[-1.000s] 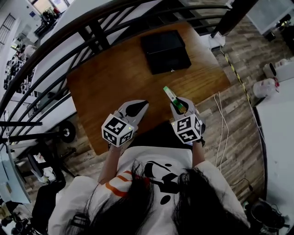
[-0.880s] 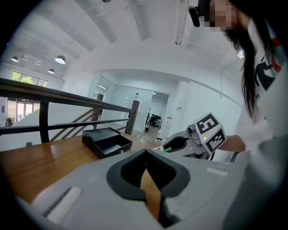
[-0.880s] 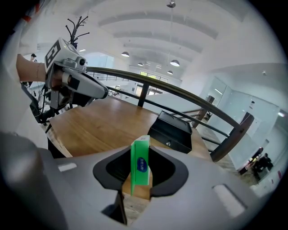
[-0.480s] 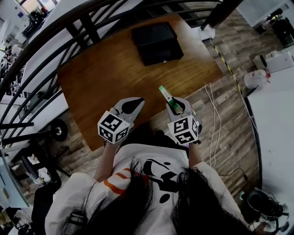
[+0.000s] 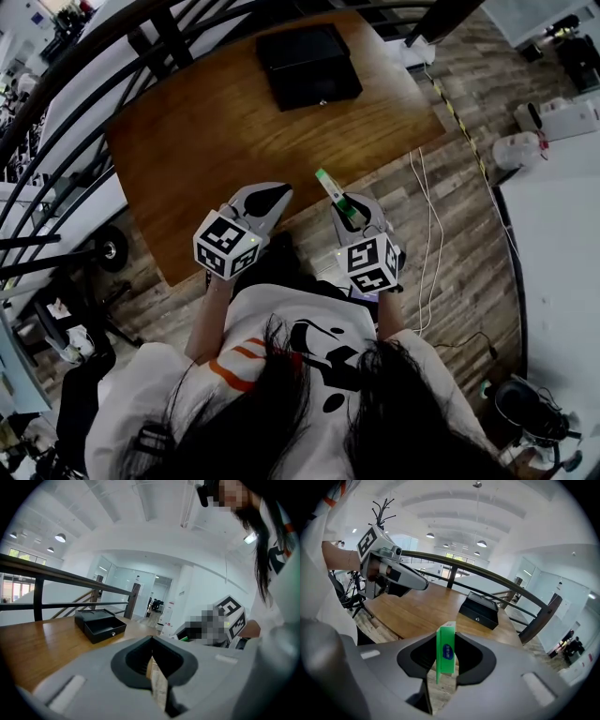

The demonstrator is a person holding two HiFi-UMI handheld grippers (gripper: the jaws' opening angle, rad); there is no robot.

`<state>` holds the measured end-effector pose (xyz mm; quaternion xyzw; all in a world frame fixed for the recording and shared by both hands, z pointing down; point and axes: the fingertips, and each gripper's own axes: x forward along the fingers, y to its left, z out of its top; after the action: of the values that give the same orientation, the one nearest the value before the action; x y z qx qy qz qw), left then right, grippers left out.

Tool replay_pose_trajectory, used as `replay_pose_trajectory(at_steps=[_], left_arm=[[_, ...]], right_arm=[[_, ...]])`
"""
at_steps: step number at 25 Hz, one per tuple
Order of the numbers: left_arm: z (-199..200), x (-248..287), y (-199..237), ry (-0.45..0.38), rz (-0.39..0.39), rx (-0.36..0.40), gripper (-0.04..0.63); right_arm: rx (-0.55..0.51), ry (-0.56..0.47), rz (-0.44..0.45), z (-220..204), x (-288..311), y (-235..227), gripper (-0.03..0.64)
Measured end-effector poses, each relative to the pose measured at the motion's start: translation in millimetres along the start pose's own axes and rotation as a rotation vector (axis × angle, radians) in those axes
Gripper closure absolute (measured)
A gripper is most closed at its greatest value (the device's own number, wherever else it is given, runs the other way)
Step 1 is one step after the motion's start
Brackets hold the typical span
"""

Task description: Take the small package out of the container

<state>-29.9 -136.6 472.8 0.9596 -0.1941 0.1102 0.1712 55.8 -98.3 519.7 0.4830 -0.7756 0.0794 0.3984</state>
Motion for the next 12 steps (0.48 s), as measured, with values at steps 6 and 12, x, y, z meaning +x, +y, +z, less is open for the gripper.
replay_pose_trajectory(at_steps=[6, 12], left_arm=[[-7.9, 9.1, -48.0, 0.019, -0.001, 0.021, 0.595], [-14.8, 0.5, -84.2, 0.024, 0.029, 0.035, 0.595]], right_arm=[[-0.002, -0.026, 0.012, -25.9, -28.9, 0.8, 0.494], [-0.013, -0.062, 0.031, -40.5, -55.6, 12.5, 0.494]])
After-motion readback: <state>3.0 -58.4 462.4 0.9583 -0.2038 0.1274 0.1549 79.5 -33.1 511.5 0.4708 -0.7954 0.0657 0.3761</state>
